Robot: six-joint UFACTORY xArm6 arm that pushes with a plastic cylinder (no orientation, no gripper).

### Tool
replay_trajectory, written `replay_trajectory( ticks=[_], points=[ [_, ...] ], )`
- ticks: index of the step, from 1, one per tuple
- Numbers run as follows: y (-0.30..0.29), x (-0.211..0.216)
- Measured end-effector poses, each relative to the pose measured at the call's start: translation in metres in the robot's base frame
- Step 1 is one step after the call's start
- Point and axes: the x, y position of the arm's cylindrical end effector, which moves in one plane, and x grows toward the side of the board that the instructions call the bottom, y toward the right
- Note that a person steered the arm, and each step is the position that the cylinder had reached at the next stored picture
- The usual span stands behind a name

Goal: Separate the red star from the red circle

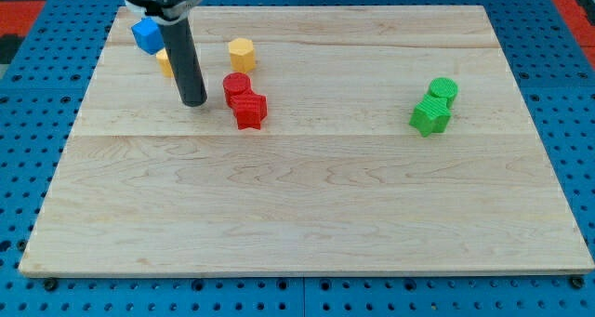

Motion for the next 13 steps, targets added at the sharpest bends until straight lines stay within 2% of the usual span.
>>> replay_trajectory(
  ticks=[2,3,5,6,7,8,10,11,12,13],
  points=[
    [0.041,-0.034],
    [0.033,-0.027],
    [0.125,0.009],
    [0.156,0.047],
    [0.123,0.056],
    [0.071,0.027],
    [0.114,0.007],
    [0.081,-0.001],
    [0.072,0.012],
    [0.143,0.063]
  ],
)
